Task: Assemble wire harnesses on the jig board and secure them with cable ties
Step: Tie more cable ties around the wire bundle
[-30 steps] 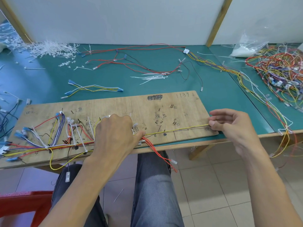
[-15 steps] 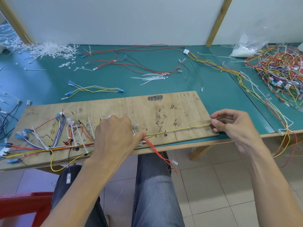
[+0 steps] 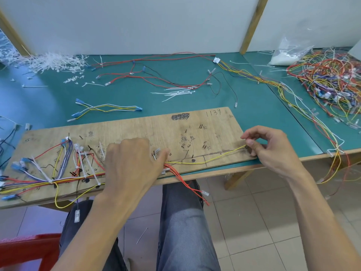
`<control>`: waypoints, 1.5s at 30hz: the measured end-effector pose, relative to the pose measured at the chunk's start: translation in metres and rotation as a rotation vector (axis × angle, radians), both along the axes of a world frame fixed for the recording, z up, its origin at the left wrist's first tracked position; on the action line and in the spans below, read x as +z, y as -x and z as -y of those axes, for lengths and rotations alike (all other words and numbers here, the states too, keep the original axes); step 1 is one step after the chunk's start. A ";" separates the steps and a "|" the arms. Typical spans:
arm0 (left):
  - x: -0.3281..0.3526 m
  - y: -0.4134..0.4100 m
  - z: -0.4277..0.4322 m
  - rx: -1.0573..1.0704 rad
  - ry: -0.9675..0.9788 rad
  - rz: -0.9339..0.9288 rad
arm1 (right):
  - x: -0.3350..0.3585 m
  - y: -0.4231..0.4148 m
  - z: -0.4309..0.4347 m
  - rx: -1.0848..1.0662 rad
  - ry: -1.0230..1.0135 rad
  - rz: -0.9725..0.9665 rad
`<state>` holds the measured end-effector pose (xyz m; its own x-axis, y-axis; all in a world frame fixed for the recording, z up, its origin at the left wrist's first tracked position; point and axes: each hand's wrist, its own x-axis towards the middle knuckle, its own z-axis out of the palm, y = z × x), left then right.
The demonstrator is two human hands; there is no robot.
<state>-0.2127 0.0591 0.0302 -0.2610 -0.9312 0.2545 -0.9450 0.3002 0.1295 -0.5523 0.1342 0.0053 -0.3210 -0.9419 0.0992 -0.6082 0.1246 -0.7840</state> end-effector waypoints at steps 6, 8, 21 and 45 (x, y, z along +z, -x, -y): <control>0.008 0.072 -0.037 -0.407 0.154 -0.122 | 0.011 -0.023 -0.001 0.082 0.162 0.030; 0.004 0.096 -0.046 -0.474 0.081 -0.101 | 0.017 -0.031 -0.001 0.127 0.208 0.080; -0.011 0.099 -0.045 -0.516 -0.350 -0.903 | 0.040 -0.059 -0.016 0.166 0.285 0.355; -0.017 0.100 -0.055 -0.462 -0.505 -1.297 | 0.008 -0.120 -0.025 -0.148 0.429 0.831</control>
<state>-0.3125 0.1142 0.0131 -0.4016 -0.8897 0.2172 0.0781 0.2030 0.9760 -0.4319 0.1594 0.0135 -0.5577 -0.8222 0.1140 0.1646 -0.2441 -0.9557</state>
